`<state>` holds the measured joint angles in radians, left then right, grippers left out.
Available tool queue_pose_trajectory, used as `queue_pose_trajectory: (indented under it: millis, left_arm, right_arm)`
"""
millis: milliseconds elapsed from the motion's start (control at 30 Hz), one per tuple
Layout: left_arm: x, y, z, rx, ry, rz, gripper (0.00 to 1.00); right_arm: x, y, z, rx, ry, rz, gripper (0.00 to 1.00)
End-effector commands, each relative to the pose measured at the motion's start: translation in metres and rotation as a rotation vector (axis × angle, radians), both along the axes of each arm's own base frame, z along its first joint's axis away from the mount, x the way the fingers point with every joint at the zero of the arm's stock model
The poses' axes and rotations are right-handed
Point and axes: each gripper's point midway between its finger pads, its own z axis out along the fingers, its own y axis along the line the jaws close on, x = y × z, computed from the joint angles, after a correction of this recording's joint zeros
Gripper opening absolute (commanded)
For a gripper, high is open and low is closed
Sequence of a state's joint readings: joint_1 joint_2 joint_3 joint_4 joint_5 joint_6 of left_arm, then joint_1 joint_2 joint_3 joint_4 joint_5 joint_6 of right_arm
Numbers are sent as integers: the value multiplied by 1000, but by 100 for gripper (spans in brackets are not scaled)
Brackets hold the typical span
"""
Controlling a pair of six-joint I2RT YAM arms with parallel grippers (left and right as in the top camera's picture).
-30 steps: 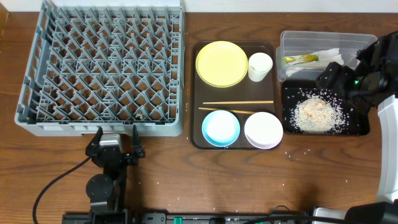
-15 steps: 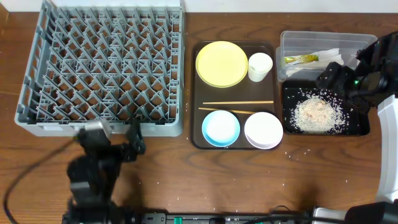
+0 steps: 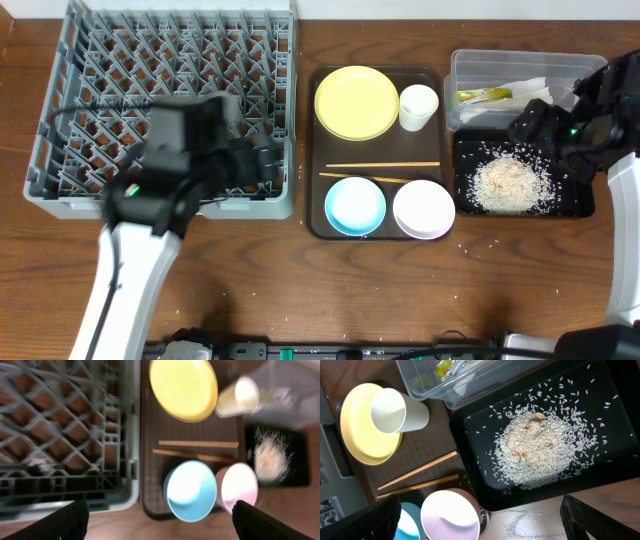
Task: Sort waste into correct bins and load items into the dishwasher
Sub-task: 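Reach the left gripper over to the light-blue bowl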
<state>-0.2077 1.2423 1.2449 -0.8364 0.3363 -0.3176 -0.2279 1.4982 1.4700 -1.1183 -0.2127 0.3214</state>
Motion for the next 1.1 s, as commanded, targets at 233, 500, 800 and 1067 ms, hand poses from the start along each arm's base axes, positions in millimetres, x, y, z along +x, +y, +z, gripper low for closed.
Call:
queue_pose_trajectory:
  millis: [233, 500, 800, 1067]
  left_arm:
    - [14, -63, -67, 163, 119, -159, 93]
    - [11, -107, -102, 170, 155, -301, 93]
    - [18, -111, -153, 268, 231, -271, 79]
    - [15, -110, -187, 328, 305, -230, 75]
  right_arm:
    - [1, 1, 7, -1, -20, 3, 99]
    - [1, 1, 7, -1, -20, 3, 99]
    - [1, 1, 7, -1, -20, 3, 99]
    - [1, 1, 7, -1, -20, 3, 99]
